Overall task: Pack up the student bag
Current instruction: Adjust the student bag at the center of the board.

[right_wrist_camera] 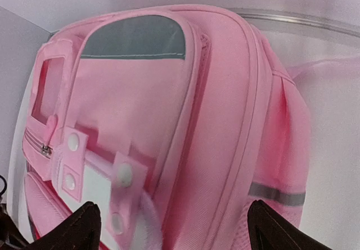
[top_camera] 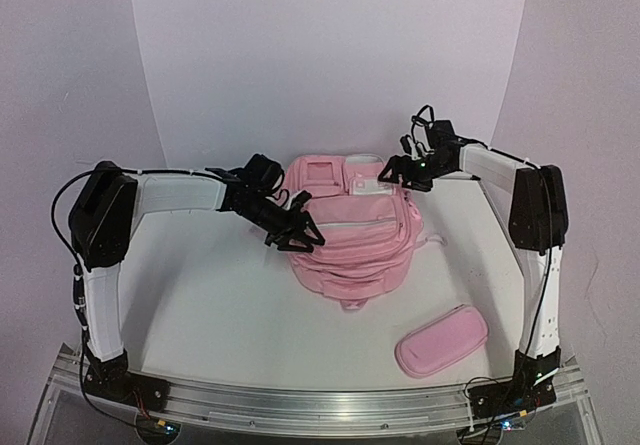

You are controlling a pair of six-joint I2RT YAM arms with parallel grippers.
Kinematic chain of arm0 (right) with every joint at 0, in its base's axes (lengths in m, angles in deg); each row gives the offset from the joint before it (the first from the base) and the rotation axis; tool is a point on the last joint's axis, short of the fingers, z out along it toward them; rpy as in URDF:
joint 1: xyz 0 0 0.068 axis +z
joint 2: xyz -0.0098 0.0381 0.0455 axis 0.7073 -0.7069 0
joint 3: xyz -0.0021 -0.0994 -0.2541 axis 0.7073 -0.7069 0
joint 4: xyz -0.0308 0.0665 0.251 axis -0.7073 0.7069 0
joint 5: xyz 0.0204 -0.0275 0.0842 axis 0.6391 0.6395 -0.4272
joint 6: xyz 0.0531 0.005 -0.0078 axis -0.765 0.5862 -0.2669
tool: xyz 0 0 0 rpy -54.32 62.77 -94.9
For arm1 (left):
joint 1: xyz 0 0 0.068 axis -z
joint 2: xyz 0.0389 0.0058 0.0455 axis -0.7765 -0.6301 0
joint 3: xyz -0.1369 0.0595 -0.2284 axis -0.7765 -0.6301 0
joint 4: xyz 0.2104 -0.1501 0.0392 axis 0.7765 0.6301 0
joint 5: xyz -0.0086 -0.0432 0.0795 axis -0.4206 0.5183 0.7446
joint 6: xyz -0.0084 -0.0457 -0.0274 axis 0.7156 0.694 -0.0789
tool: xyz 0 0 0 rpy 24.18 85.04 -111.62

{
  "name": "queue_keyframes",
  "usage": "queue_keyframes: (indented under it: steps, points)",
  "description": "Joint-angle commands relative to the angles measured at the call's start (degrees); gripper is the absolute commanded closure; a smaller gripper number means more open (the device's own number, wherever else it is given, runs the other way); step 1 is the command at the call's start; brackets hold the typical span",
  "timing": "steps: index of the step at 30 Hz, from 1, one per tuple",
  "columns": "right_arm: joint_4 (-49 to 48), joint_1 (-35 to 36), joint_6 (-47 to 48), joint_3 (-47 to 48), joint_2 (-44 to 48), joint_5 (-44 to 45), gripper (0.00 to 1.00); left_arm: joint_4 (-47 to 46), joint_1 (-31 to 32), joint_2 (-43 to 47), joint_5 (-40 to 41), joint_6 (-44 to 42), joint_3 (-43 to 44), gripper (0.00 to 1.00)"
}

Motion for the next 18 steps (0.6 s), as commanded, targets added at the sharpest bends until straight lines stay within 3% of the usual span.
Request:
queue_keyframes:
  steps: [1, 3, 6, 11, 18]
  points:
    - [-0.1, 1.0, 4.5, 4.3, 2.7, -2.8, 0.10, -5.2, -5.1, 8.7, -4.0, -1.5, -3.0, 0.46]
    - [0.0, 1.0, 5.2, 4.2, 4.3, -4.4, 0.10, -5.7, -9.0, 12.0, -2.6, -2.1, -5.9, 0.37]
    - [0.8, 1.1, 7.5, 3.1, 6.5, -6.0, 0.10, -4.8, -13.2, 14.2, 0.4, -5.7, -8.8, 0.32]
    - [6.2, 1.1, 12.7, 0.7, 9.2, -6.8, 0.10, -0.7, -13.7, 11.8, 8.8, -15.5, -6.8, 0.32]
    - [14.3, 1.0, 16.5, -5.8, 11.4, -6.2, 0.09, -0.9, -14.3, 2.2, 9.3, -16.3, -0.4, 0.39]
